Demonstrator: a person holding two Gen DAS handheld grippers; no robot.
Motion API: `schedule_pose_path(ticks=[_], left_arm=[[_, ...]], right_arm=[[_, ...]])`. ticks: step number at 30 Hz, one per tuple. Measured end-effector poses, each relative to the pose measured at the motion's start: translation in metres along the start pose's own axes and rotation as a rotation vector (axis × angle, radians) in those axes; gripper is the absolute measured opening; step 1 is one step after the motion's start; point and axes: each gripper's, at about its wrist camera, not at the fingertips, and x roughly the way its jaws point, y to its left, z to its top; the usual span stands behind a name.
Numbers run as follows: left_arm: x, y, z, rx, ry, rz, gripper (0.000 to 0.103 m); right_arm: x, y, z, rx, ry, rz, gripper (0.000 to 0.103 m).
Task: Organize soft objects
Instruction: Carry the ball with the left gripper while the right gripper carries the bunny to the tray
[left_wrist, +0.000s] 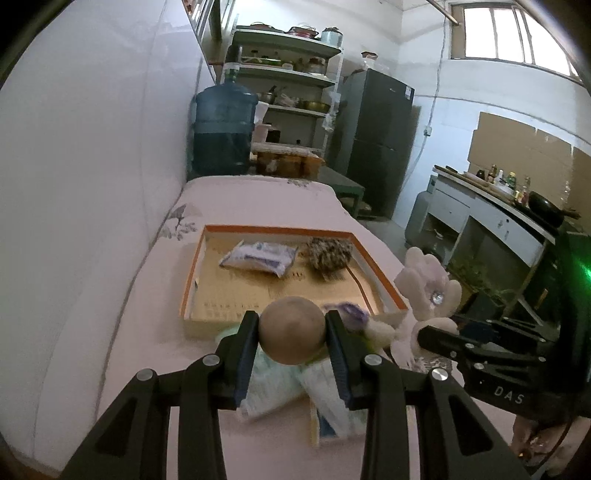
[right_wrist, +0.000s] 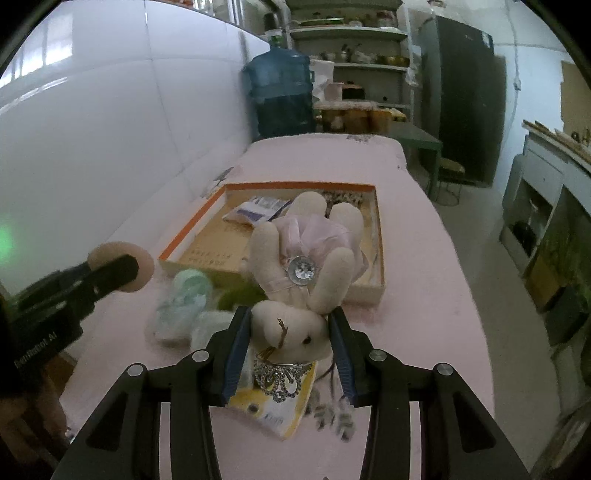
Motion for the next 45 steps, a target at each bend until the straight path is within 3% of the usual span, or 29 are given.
schedule_pose_path(ticks=[10, 19, 32, 45], left_arm=[[0.044, 0.01, 0.042, -0.017, 0.003, 0.043, 0.037], [0.093, 0.027, 0.064, -0.056, 0.049, 0.086, 0.037], [0.161, 0.041, 0.072, -0.077, 0.15, 0.104, 0.037], [0.199, 0.055, 0.061, -0.098, 0.221, 0.106, 0.037]], right_arm=[[0.032, -0.016, 0.046, -0.042, 0.01, 0.009, 0.044], [0.079, -0.026, 0.075, -0.067, 0.078, 0.063, 0.044], [0.142, -0.046, 0.091, -0.005, 0.165, 0.093, 0.044], [0.176, -0.052, 0.086, 0.016, 0.223, 0.09, 0.044]])
